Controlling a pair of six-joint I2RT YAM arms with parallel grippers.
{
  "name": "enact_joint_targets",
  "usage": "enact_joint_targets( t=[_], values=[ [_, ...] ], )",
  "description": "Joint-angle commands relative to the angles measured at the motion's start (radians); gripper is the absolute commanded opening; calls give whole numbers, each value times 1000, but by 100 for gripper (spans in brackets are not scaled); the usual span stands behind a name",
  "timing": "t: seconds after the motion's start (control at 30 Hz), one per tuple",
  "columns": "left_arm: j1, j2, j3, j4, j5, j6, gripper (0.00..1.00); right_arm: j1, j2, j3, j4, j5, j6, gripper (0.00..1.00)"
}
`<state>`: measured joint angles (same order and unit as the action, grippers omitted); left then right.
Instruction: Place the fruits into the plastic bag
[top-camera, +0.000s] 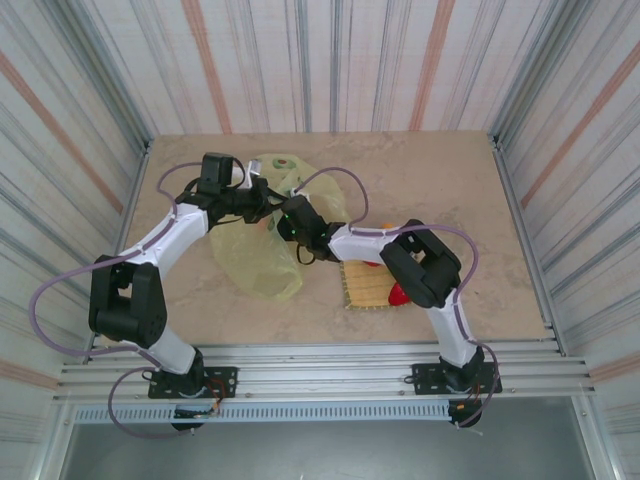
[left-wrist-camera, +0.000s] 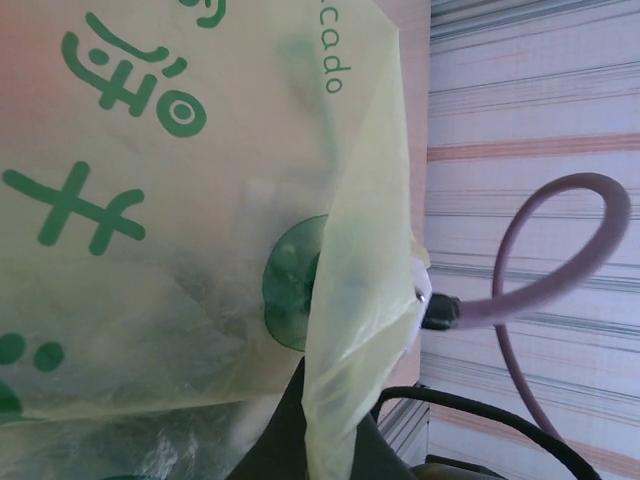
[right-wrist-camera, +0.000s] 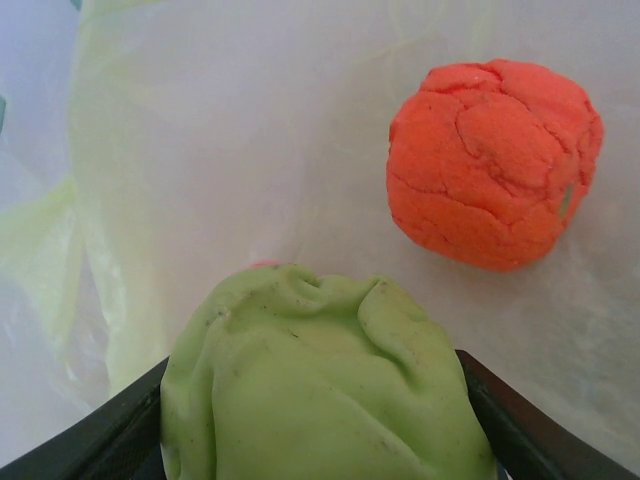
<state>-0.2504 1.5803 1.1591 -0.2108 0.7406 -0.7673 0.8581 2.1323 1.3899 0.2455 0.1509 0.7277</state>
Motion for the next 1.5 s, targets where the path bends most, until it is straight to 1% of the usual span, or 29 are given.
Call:
enact_joint_targets(
  t=[0.0,0.1,0.2,0.33,0.47,0.63,0.77,1.1,1.33,1.47],
  values=[
    [4,-31,8,12,28,-9,0,6,42,51,30,29,115,61],
    [4,-31,8,13,29,-10,0,3,66,79,36,13,131,64],
    [6,-32,8,13,29,-10,0,1,73,91,30,-6,130,71],
    [8,-35,8,13,31,-10,0,1,52,69,15,-11,92,80],
    [10,-37,7,16,30,-12,0,2,19,42,4,-12,34,86],
    [12,-39,8,15,31,-11,0,7,-25,23,-41,-3,-37,91],
    [12,-40,6,14,29,-10,0,15,-71,-13,-88,23,-95,93],
    [30,-49,6,15,26,-10,0,34,-224,-191,-147,87,-239,92],
    [43,-54,4,17,25,-12,0,35,-340,-276,-225,98,-359,91],
    [44,-47,2,16,26,-12,0,35,-435,-316,-280,62,-433,91]
  ],
)
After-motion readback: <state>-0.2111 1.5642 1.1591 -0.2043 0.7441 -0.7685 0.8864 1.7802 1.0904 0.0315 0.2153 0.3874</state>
